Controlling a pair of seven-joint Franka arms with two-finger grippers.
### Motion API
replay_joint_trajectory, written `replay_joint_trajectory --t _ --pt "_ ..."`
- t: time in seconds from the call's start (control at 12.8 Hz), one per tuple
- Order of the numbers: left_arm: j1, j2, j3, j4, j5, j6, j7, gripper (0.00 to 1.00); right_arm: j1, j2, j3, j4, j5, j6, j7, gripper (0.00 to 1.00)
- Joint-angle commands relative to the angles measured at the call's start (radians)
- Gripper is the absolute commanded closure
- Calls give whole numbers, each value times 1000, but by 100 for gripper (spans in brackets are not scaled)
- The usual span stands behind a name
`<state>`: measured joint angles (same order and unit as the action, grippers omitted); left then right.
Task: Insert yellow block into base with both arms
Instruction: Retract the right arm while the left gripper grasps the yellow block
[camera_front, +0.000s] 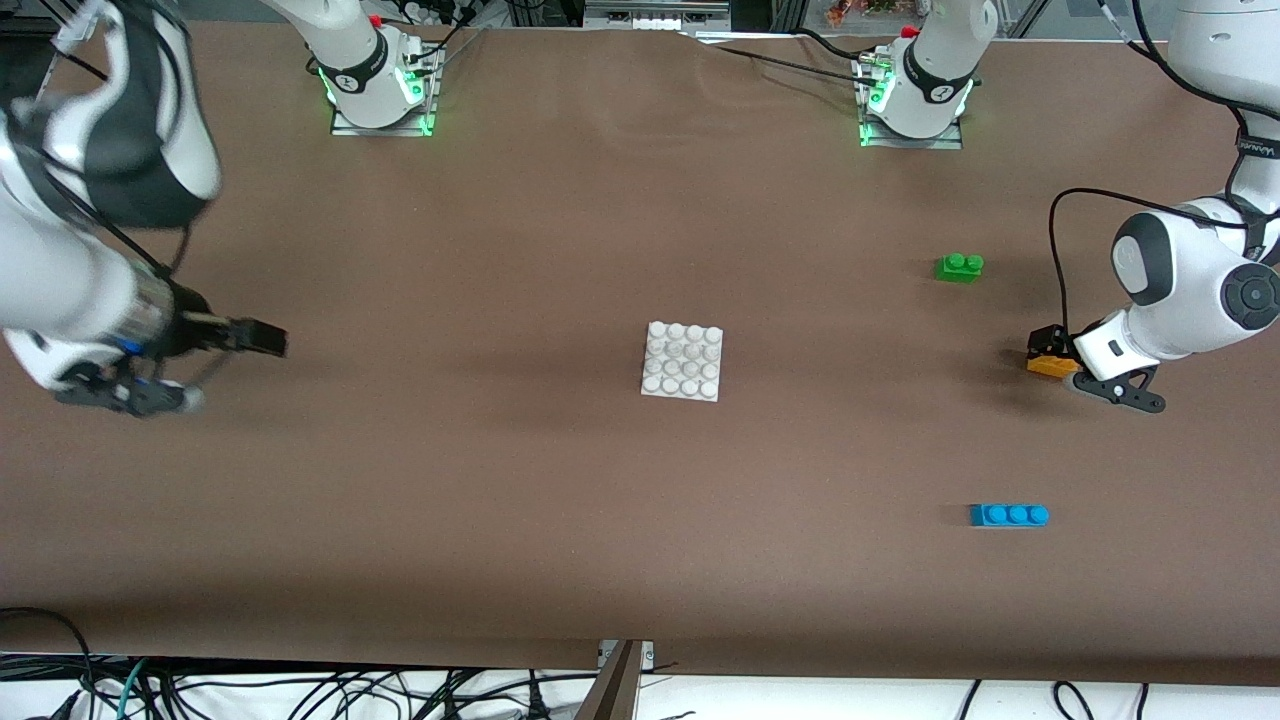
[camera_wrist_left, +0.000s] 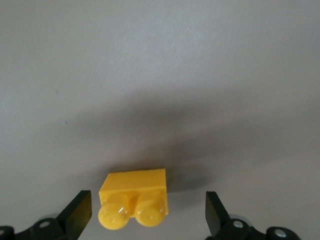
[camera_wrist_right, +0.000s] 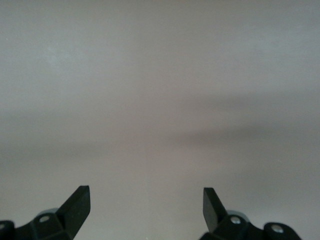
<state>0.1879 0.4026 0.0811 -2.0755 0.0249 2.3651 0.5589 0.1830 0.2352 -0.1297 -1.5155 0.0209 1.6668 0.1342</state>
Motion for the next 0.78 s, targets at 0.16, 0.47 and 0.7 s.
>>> replay_joint_trajectory --t 0.16,0.47,0.7 --pt "7 27 19 -23 15 75 25 0 -91 -279 41 -157 -25 -54 2 0" --pt "8 45 23 -23 15 95 27 0 -111 -297 44 -192 -22 -32 4 0" --pt "8 56 23 -23 15 95 26 0 -126 -295 47 -218 -22 13 -2 0"
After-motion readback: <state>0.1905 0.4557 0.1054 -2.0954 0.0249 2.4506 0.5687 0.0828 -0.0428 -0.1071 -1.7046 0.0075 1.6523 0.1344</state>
